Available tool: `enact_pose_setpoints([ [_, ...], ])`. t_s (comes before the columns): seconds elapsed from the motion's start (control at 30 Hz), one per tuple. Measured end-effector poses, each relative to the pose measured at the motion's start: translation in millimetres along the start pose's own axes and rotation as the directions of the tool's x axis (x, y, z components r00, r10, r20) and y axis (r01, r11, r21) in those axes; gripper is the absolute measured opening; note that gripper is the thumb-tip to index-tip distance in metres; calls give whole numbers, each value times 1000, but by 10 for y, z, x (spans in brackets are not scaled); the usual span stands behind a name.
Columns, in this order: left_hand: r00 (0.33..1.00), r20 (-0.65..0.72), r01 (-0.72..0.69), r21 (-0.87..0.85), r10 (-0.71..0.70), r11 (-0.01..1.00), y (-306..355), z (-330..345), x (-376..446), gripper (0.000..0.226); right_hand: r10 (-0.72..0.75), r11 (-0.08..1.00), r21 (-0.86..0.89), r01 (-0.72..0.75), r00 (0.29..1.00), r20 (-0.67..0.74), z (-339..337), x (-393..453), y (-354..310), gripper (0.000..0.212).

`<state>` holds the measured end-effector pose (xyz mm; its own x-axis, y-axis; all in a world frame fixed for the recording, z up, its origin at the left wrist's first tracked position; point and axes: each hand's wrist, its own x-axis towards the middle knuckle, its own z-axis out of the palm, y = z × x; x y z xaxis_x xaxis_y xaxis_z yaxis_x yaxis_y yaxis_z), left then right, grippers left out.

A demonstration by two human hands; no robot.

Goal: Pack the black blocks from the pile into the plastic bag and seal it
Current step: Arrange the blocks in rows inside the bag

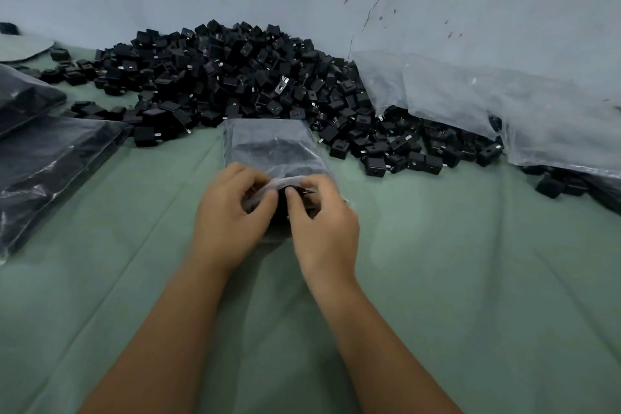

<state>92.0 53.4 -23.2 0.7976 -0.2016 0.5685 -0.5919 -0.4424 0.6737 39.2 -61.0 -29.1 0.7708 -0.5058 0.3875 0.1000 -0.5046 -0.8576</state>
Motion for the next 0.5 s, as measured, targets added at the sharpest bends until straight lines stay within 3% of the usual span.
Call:
enact_pose_setpoints([
  [0.13,991,118,-65,80,56,995,-12,6,13,27,-16,995,-98,16,1000,-2,-8,15,23,7],
  [0.33,999,44,-30,118,25,993,-113,44,7,19,-267,915,-310,258,964,14,-82,-33,77,18],
  [0.5,998,61,-36,61,32,998,-77,42,5,20,-278,892,-359,275,960,44,-103,-15,90,20],
])
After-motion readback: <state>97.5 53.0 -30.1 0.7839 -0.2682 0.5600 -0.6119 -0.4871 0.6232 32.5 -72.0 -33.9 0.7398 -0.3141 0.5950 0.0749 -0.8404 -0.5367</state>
